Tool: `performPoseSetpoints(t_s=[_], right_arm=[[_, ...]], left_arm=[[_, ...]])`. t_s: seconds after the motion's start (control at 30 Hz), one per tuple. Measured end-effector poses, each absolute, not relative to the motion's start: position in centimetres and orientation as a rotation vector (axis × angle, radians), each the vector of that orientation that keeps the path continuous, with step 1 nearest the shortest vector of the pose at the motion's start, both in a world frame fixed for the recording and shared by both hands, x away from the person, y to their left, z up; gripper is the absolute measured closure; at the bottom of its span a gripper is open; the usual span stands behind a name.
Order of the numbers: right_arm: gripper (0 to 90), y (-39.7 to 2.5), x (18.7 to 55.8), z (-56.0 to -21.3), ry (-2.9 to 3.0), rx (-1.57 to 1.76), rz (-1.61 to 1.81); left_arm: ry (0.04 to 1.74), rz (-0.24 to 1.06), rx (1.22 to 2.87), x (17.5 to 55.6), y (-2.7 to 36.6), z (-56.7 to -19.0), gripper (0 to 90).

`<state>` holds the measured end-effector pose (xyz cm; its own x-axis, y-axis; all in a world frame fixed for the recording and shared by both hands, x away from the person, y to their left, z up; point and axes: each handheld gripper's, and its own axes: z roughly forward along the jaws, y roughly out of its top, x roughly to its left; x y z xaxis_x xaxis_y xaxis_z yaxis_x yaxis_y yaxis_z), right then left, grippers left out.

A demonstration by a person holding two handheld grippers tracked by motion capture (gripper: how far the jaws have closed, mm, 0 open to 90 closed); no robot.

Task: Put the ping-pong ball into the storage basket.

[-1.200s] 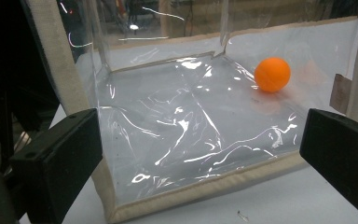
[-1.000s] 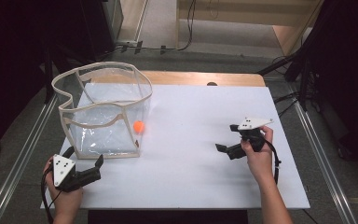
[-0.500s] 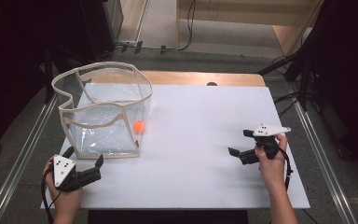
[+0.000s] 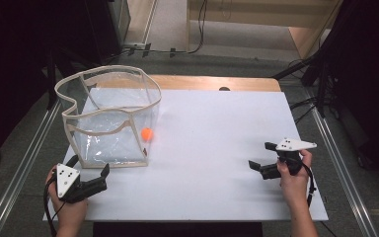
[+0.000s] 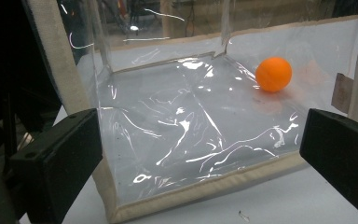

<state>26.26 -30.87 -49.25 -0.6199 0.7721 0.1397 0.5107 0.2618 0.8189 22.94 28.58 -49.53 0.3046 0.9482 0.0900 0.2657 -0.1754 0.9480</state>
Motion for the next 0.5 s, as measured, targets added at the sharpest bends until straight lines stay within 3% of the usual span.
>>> performPoseSetpoints(t_s=[0.5], right_arm=[[0.0, -32.9, 24.1, -49.8, 2.156, 1.211, 1.319]], left_arm=[[1.115, 0.927, 1.651, 23.0, 28.6, -49.5, 0.0]])
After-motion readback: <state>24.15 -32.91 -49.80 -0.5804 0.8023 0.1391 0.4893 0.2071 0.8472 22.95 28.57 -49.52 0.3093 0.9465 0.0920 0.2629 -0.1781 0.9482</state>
